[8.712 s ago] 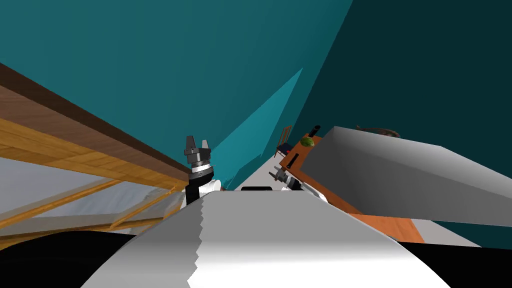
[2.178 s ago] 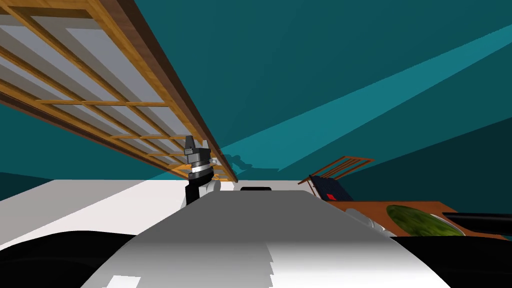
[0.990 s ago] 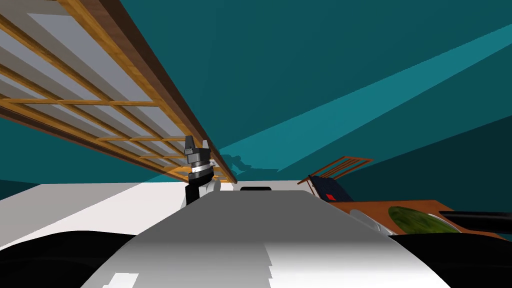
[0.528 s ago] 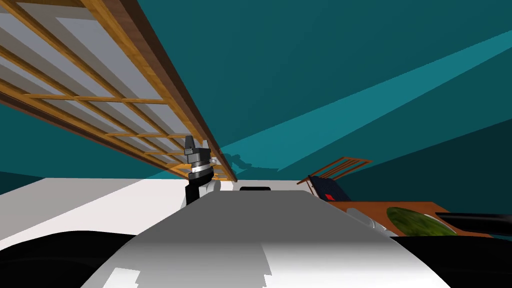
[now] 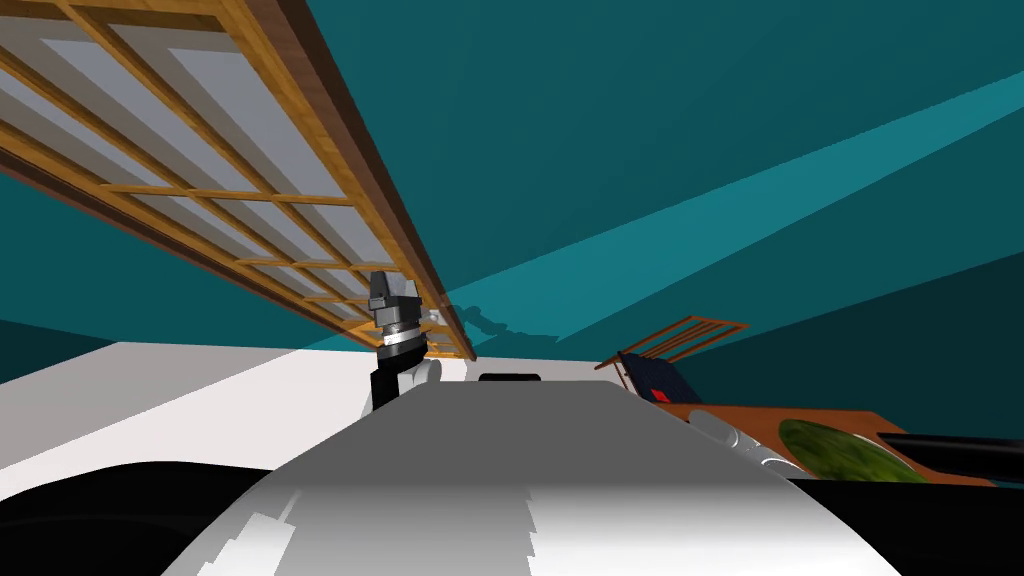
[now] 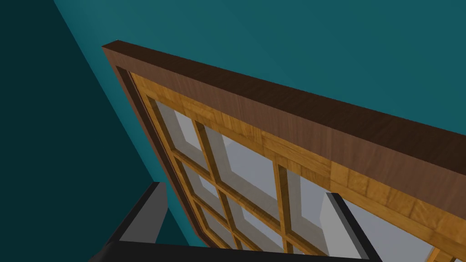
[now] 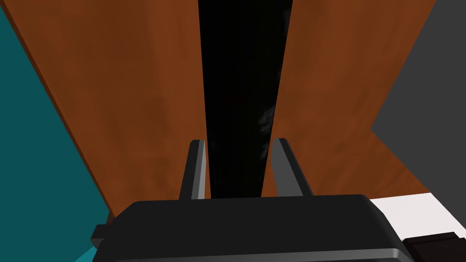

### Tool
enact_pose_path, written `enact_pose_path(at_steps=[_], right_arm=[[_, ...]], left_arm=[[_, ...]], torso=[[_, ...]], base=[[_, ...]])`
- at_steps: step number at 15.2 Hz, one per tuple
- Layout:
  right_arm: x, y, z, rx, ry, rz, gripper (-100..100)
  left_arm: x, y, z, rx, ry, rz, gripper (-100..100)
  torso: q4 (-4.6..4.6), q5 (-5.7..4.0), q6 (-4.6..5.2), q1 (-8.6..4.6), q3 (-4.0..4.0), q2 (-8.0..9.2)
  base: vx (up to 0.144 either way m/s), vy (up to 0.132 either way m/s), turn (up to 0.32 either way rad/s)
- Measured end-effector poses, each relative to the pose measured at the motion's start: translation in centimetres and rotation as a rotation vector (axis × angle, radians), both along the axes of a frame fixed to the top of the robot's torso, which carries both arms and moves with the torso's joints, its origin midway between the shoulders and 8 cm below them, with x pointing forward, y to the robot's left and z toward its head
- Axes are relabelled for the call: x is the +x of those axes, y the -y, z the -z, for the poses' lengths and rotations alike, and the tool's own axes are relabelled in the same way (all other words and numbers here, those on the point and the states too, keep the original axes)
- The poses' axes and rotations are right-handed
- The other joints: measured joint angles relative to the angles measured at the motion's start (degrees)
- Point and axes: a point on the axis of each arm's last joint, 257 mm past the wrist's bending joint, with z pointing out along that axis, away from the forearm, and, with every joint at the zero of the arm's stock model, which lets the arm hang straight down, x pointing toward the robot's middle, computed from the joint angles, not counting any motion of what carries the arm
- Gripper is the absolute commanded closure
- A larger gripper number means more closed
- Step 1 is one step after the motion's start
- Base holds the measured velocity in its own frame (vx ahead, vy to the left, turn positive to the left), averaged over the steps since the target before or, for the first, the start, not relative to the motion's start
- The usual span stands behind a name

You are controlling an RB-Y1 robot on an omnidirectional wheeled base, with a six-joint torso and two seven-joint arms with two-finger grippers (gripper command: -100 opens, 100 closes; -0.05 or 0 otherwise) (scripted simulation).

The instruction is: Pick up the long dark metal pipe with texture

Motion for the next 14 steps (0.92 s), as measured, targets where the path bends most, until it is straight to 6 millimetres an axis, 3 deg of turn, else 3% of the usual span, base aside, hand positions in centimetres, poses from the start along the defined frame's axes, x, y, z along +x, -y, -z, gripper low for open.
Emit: enact_pose_path(at_steps=[7,14], right_arm=[[-0.2,-0.5,0.2,0.026,-0.015,0.023,100],[1.0,1.5,-0.5,0.002,-0.015,0.037,100]], left_arm=[[0.0,0.0,0.0,0.0,0.0,0.0,0],[0.0,0.0,0.0,0.0,0.0,0.0,0]], torso=[[-0.04,-0.04,0.09,-0.15,-0.05,-0.06],[0.02,0.07,0.01,-0.1,-0.01,-0.04]], base=[[-0.035,0.011,0.033],[-0.039,0.015,0.046]])
